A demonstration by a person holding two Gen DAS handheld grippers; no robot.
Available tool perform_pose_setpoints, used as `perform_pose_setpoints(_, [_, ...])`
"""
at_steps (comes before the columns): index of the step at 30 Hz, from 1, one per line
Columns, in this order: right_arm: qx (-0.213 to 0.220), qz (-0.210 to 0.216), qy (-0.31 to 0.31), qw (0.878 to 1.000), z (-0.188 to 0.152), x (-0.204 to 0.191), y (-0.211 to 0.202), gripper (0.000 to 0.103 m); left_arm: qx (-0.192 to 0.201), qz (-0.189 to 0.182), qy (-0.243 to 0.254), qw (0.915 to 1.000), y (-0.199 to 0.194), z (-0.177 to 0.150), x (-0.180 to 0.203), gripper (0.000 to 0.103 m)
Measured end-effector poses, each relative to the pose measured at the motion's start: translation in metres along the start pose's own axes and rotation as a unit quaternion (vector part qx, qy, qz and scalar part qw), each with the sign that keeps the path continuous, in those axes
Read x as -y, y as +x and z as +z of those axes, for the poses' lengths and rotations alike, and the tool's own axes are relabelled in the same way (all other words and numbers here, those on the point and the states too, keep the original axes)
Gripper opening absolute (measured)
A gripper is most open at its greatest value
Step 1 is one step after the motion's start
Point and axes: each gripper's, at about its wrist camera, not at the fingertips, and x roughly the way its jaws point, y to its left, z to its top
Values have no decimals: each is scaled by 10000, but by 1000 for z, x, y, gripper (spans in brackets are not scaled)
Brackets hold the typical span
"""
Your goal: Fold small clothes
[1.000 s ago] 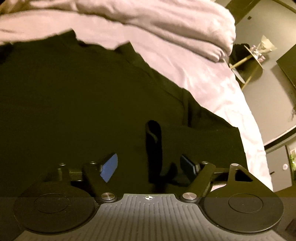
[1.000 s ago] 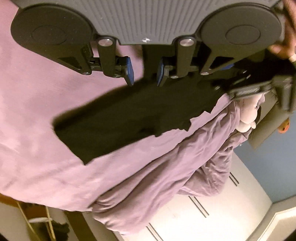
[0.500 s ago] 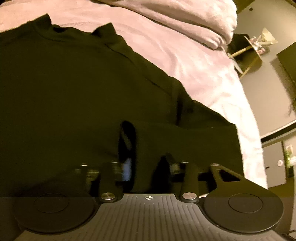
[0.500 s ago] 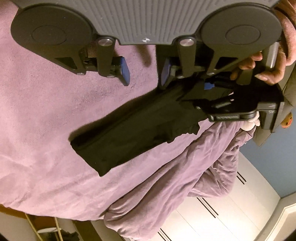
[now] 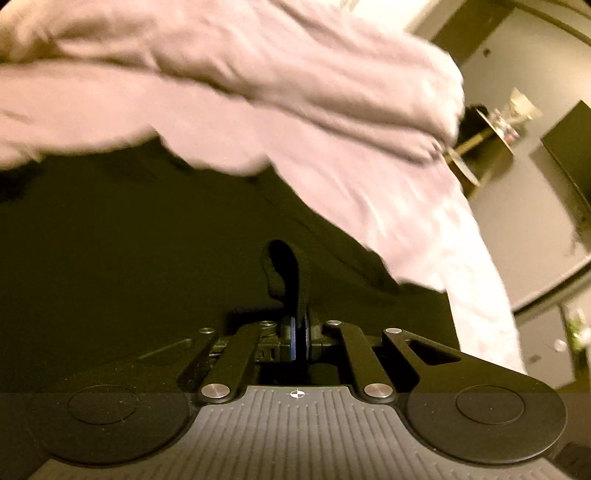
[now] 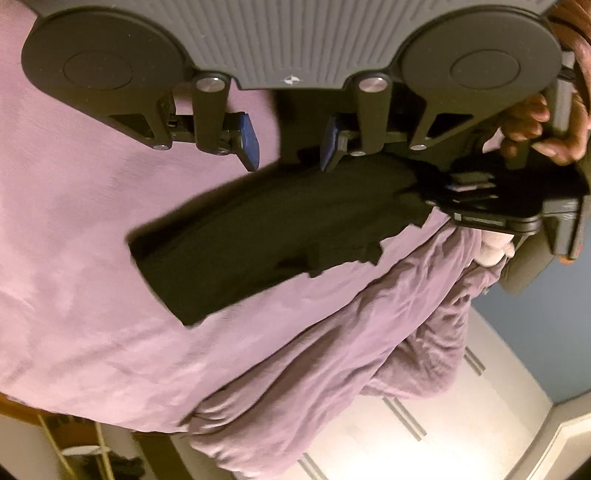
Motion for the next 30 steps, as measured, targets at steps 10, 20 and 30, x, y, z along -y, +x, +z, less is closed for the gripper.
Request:
perform_pose_setpoints(10, [-396, 306, 473, 9976, 6, -20, 49, 37, 156, 1438, -53, 9895, -18, 2, -91, 9])
perform_pose_setpoints(20, [-374, 8, 1139, 9928, -1, -2, 69, 38, 227, 971, -139, 9949, -13, 5, -103, 4])
perform_pose_setpoints(30, [-202, 21, 1490, 9886, 1, -7, 84, 43, 1130, 1567, -265, 9808, -60, 38, -143, 1])
